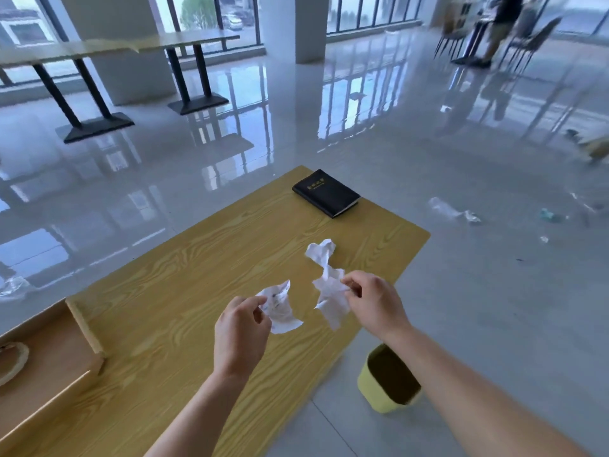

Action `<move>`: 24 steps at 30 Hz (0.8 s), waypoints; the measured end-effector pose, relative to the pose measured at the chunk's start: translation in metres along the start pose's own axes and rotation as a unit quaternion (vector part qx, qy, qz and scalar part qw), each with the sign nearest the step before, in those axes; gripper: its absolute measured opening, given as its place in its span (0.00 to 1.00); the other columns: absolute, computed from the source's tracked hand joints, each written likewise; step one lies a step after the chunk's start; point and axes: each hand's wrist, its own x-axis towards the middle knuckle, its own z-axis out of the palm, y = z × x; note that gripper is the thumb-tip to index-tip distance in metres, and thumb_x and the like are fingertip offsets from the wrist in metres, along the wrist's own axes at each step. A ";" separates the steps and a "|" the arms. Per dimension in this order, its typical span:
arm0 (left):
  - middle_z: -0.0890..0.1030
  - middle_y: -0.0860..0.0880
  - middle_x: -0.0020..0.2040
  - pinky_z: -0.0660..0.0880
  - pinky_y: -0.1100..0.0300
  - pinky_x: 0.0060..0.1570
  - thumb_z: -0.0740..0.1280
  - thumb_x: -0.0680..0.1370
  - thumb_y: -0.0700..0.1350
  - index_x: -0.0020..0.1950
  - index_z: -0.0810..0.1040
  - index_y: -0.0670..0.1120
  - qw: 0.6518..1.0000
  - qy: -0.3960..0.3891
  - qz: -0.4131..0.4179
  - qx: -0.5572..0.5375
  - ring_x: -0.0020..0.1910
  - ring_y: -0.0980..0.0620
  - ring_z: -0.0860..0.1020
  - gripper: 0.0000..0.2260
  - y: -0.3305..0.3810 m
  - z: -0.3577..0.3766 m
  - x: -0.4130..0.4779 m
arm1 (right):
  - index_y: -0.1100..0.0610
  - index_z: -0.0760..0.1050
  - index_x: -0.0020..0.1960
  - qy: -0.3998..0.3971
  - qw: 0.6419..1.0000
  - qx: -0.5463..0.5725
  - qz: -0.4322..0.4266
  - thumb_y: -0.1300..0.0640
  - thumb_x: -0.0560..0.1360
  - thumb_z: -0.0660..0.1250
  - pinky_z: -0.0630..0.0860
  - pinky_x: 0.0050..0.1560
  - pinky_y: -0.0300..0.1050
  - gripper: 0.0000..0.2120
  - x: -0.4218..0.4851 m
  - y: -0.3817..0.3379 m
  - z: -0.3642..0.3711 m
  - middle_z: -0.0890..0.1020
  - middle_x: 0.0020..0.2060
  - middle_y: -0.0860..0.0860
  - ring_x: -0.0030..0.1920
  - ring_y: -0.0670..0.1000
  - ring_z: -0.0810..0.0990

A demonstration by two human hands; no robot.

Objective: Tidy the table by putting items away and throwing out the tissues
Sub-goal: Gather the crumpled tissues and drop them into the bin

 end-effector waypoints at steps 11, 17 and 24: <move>0.81 0.50 0.44 0.69 0.60 0.42 0.68 0.73 0.35 0.56 0.84 0.45 0.998 -0.057 0.038 -0.010 0.40 0.53 0.75 0.13 0.128 0.139 -0.032 | 0.54 0.81 0.54 -0.004 0.996 -0.006 0.084 0.59 0.76 0.67 0.78 0.49 0.48 0.08 -0.010 0.169 -0.085 0.85 0.47 0.51 0.50 0.55 0.81; 0.80 0.52 0.43 0.67 0.69 0.39 0.69 0.72 0.35 0.54 0.84 0.45 0.991 -0.124 0.048 -0.008 0.39 0.55 0.75 0.13 0.155 0.198 -0.048 | 0.54 0.80 0.54 -0.027 0.990 -0.014 0.138 0.59 0.76 0.66 0.77 0.47 0.46 0.08 -0.012 0.238 -0.097 0.85 0.48 0.51 0.49 0.54 0.81; 0.81 0.53 0.48 0.74 0.73 0.43 0.71 0.75 0.40 0.59 0.82 0.48 0.962 -0.258 0.092 0.008 0.41 0.59 0.77 0.14 0.142 0.285 -0.059 | 0.55 0.81 0.52 -0.034 0.973 -0.032 0.226 0.61 0.74 0.65 0.75 0.45 0.45 0.09 -0.010 0.302 -0.058 0.85 0.46 0.51 0.48 0.56 0.81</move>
